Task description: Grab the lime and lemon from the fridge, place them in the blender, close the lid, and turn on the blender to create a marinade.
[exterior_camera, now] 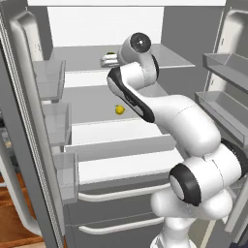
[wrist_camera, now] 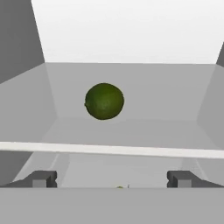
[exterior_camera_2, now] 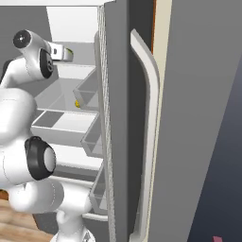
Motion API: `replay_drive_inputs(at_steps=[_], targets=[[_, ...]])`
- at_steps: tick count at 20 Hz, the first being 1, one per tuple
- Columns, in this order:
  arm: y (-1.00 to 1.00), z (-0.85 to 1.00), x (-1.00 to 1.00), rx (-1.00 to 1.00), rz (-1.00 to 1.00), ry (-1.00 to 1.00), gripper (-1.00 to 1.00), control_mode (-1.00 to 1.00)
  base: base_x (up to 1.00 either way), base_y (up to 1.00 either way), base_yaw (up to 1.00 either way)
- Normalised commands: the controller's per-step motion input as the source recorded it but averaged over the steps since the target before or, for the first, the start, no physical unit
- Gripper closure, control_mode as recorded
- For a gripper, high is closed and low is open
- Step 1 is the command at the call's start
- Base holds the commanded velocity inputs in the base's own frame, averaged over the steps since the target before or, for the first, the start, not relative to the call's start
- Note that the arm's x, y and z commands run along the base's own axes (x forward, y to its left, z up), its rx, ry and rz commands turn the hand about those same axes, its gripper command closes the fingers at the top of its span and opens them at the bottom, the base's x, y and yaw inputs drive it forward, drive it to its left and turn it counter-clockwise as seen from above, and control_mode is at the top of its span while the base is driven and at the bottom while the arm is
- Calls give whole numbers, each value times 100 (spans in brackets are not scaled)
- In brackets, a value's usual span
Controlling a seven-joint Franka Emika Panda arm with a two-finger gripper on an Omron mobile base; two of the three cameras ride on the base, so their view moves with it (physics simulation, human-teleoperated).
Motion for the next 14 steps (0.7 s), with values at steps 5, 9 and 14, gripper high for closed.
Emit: replay_drive_inputs(at_steps=[5,9,14], targets=[[3,0,34,0,0,0,-100,-100,0,0,0],[0,0,34,0,-1,1,-100,-100,0,0,0],[0,-3,31,0,-1,2,-100,-100,0,0,0]])
